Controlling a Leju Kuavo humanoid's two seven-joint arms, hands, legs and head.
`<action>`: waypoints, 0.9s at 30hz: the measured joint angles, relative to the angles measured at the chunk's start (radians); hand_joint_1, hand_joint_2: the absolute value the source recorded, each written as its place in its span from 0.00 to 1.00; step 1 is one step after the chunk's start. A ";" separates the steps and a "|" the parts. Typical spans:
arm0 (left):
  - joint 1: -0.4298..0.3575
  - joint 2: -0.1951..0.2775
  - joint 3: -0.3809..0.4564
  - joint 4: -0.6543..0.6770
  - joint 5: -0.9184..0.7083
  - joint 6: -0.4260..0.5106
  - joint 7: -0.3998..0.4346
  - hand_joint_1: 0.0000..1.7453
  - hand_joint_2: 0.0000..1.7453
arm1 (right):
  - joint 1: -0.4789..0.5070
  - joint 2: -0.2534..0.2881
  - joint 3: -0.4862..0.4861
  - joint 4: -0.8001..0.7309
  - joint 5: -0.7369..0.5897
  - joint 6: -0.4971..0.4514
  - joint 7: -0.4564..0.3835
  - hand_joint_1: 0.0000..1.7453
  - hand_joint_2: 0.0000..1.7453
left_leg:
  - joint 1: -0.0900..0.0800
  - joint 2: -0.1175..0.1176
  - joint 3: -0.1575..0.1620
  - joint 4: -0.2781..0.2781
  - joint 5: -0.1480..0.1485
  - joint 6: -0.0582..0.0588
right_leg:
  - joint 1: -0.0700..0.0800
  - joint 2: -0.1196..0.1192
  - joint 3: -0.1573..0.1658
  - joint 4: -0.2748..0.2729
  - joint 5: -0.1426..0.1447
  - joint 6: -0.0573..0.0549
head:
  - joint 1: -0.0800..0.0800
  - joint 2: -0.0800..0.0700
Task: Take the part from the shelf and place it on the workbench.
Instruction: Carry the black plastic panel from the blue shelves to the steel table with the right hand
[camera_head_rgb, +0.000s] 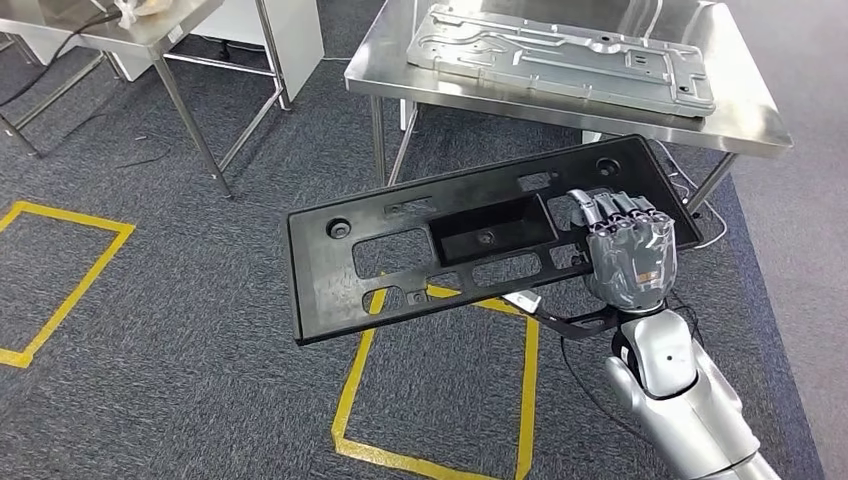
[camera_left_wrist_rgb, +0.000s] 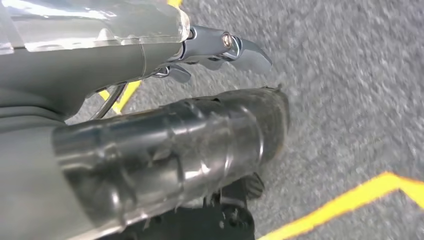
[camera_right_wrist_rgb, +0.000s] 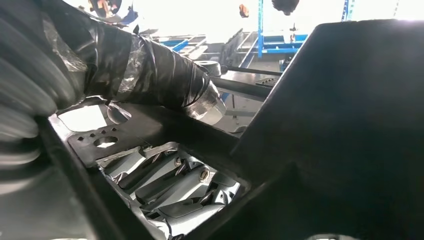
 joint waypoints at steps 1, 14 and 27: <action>0.001 0.000 0.000 0.000 0.000 0.000 0.000 0.00 0.00 | 0.000 0.000 -0.001 -0.001 0.000 0.000 0.000 1.00 1.00 | 0.000 -0.001 0.000 0.000 0.000 0.002 | 0.000 -0.001 0.001 -0.001 0.000 0.001 | 0.000 0.000; 0.000 0.000 0.001 0.000 -0.003 -0.001 0.000 0.00 0.00 | 0.000 0.000 -0.005 -0.003 0.003 0.002 0.000 1.00 1.00 | 0.000 -0.005 0.002 0.000 -0.004 0.008 | 0.000 -0.004 0.005 -0.006 -0.003 0.012 | 0.000 0.000; 0.000 0.000 0.003 0.000 -0.019 -0.007 0.000 0.00 0.00 | 0.016 -0.002 -0.005 0.001 0.036 0.026 0.010 1.00 1.00 | -0.001 -0.004 0.005 -0.002 -0.005 0.012 | -0.002 -0.002 0.006 -0.010 -0.002 0.016 | 0.000 0.000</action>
